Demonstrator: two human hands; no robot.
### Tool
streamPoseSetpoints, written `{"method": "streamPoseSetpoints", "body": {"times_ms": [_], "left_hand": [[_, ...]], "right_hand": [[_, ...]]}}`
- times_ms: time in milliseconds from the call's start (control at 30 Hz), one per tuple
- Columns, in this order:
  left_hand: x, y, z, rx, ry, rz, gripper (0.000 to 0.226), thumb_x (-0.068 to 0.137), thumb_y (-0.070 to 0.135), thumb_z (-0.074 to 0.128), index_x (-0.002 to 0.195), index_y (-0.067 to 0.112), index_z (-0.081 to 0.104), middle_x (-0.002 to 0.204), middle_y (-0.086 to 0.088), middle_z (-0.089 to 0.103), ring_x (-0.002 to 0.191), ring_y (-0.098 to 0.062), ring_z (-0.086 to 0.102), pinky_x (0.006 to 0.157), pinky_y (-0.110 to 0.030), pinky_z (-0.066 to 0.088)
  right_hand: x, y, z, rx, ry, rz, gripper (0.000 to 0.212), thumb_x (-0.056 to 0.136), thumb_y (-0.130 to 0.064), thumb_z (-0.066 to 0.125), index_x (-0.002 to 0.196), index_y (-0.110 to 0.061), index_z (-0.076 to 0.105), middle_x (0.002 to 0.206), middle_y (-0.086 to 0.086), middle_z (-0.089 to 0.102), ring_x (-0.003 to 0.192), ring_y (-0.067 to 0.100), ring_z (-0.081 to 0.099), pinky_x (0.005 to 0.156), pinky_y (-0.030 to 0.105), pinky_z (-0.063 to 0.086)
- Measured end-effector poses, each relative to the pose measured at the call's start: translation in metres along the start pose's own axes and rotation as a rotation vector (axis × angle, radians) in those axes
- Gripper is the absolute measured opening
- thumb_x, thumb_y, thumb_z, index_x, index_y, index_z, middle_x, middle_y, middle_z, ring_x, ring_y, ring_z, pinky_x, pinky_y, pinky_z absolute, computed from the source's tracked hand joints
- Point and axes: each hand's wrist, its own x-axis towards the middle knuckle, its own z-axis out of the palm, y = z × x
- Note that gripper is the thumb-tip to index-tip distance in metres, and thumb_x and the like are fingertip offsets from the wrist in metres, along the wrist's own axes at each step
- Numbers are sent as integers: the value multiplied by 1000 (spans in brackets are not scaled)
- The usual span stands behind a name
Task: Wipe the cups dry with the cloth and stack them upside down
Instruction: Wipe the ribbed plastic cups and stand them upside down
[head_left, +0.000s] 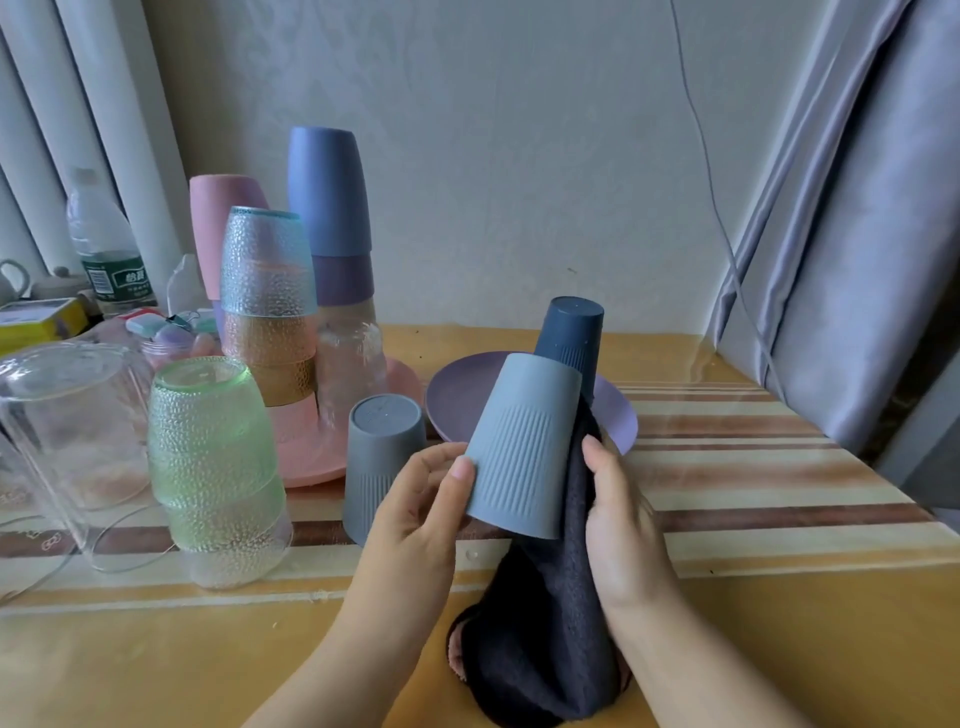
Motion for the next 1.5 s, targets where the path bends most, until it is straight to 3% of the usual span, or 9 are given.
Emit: {"method": "streamPoseSetpoints", "body": {"times_ms": [133,467,667,967,1067,1167,1267,1367,1500], "left_hand": [[-5,0,0,283,111,170,39,86,56,42,102,32,68,97,14,71,93,0,64,76,-16,47],[-7,8,-4,244,-241,-68,48,73,60,67,107,27,65,98,6,73,89,0,68,69,-10,48],[-3,0,-9,-99,-370,-278,51,68,56,66,103,20,75,113,-11,71,109,-24,66,103,-42,46],[1,-5,-4,6,-94,-154,48,72,60,74,93,17,73,98,-9,73,91,-22,69,92,-37,53],[-4,-2,1,204,51,113,46,72,61,56,94,21,64,87,2,71,79,-9,67,74,-21,53],[-9,-4,3,379,3,118,43,80,69,54,103,34,61,94,19,68,89,5,62,73,-10,46],[-11,-10,2,487,-82,55,76,56,71,67,122,37,51,114,19,61,105,5,57,88,-20,48],[-9,-3,2,341,-52,25,48,74,45,79,115,32,56,103,11,66,89,6,62,74,-11,48],[-6,6,-1,203,1,-13,32,83,33,68,111,28,53,97,9,65,79,5,63,62,-6,44]], "right_hand": [[-1,3,6,-143,-58,-127,35,101,-21,30,133,-32,40,135,-26,41,117,-28,33,91,-7,26],[-2,-3,1,-138,-47,-144,40,91,-41,35,130,-41,40,127,-36,42,113,-29,36,87,-6,30],[6,-3,-5,83,36,220,40,92,-45,48,115,-17,65,114,1,68,112,17,60,104,40,42],[4,-9,-4,22,109,227,36,93,-44,47,112,-20,66,113,-1,68,110,15,60,102,40,44],[4,-12,-5,-110,122,53,27,97,-38,40,114,-32,60,121,-14,60,114,2,53,103,21,38],[2,-11,-3,-138,93,-7,23,98,-36,37,113,-40,53,112,-30,54,96,-22,46,74,-8,35],[1,-5,0,-157,29,-28,32,97,-38,36,126,-38,50,122,-27,52,110,-11,48,83,-5,34],[-1,0,4,-144,-35,-13,34,97,-38,36,128,-37,48,134,-20,49,125,-4,42,108,18,31],[-5,2,11,-133,-100,13,22,98,-30,36,103,-49,47,111,-38,50,98,-33,41,83,-8,31]]}}
